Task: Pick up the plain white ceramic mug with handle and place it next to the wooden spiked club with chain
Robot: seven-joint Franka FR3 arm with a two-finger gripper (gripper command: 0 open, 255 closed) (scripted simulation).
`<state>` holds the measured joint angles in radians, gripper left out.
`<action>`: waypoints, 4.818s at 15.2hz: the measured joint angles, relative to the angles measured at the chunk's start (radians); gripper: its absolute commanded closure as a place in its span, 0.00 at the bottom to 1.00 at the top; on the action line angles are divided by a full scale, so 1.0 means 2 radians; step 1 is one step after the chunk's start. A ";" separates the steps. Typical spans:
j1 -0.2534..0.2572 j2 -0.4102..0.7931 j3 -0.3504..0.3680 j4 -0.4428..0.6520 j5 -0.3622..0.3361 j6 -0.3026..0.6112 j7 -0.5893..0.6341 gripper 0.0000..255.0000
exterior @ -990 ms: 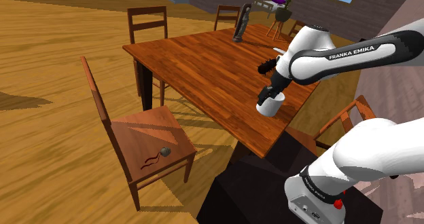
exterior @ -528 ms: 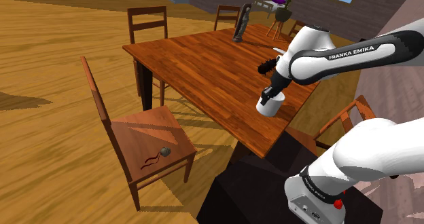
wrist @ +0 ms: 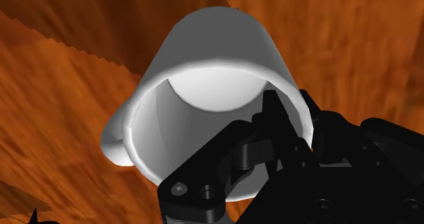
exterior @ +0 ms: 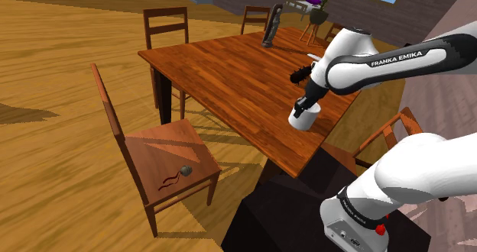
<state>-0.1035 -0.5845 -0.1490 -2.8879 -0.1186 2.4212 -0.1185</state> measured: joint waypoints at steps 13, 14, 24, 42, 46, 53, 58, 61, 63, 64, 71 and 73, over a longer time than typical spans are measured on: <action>0.001 -0.057 0.007 0.053 0.006 -0.110 -0.002 1.00; 0.002 -0.059 0.008 0.058 0.007 -0.116 -0.001 1.00; 0.004 -0.082 0.014 0.114 0.012 -0.196 -0.002 1.00; -0.016 0.021 -0.072 0.255 -0.009 -0.228 -0.101 1.00; -0.020 0.079 -0.115 0.308 -0.005 -0.220 -0.153 1.00; -0.020 0.202 -0.180 0.424 0.039 -0.218 -0.243 1.00; -0.035 0.302 -0.219 0.523 0.098 -0.233 -0.318 1.00; -0.059 0.369 -0.232 0.595 0.141 -0.254 -0.361 1.00; -0.076 0.404 -0.234 0.633 0.164 -0.265 -0.381 1.00; -0.083 0.419 -0.234 0.648 0.173 -0.268 -0.388 1.00; -0.087 0.432 -0.232 0.623 0.184 -0.233 -0.400 1.00; -0.086 0.435 -0.231 0.612 0.186 -0.221 -0.402 1.00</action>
<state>-0.2759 0.2847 -0.6103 -1.6642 0.2539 1.9799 -0.9224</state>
